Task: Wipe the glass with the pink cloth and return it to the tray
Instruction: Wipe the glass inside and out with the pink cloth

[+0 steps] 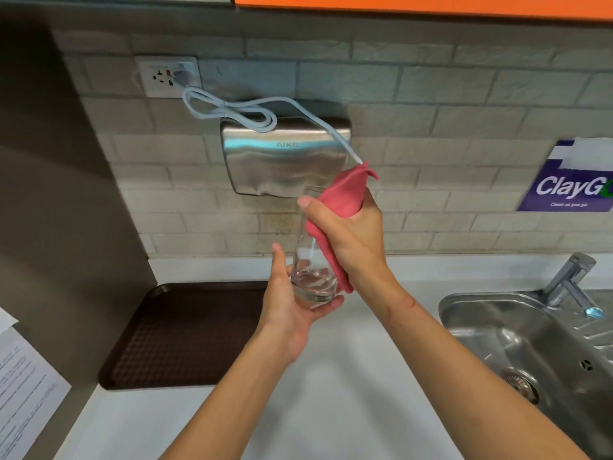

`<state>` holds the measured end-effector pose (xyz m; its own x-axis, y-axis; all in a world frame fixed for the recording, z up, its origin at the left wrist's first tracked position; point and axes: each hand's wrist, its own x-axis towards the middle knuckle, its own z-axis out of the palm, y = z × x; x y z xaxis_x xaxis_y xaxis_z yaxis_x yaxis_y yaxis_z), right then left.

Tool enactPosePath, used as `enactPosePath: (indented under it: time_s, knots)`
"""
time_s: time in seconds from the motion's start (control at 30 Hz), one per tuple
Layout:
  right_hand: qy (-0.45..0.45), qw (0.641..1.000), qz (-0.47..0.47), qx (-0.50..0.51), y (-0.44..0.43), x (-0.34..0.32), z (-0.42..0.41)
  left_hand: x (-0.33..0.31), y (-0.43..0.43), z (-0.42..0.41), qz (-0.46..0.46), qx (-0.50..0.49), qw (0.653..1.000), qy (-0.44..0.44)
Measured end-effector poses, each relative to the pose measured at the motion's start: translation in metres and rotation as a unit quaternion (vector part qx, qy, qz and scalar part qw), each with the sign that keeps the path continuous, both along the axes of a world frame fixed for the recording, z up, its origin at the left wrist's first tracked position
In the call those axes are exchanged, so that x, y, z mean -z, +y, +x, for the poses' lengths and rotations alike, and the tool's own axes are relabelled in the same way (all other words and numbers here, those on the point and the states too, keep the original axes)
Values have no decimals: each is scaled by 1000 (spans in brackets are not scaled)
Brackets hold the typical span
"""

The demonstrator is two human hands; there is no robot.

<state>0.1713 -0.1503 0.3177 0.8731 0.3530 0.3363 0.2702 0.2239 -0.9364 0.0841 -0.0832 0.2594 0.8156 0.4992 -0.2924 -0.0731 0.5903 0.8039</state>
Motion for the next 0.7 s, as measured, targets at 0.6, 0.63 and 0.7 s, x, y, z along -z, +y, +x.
enactPosePath:
  time_s: [0.6, 0.63, 0.7]
  knots:
    - [-182, 977, -110, -3, 1, 77, -48, 4, 7, 10, -24, -63, 996, -55]
    - [-181, 979, -87, 16, 2, 68, -46, 4, 8, 11, 8, -62, 997, -43]
    - [-144, 989, -27, 21, 3, 40, -34, 2, 10, 10, 67, -51, 996, -7]
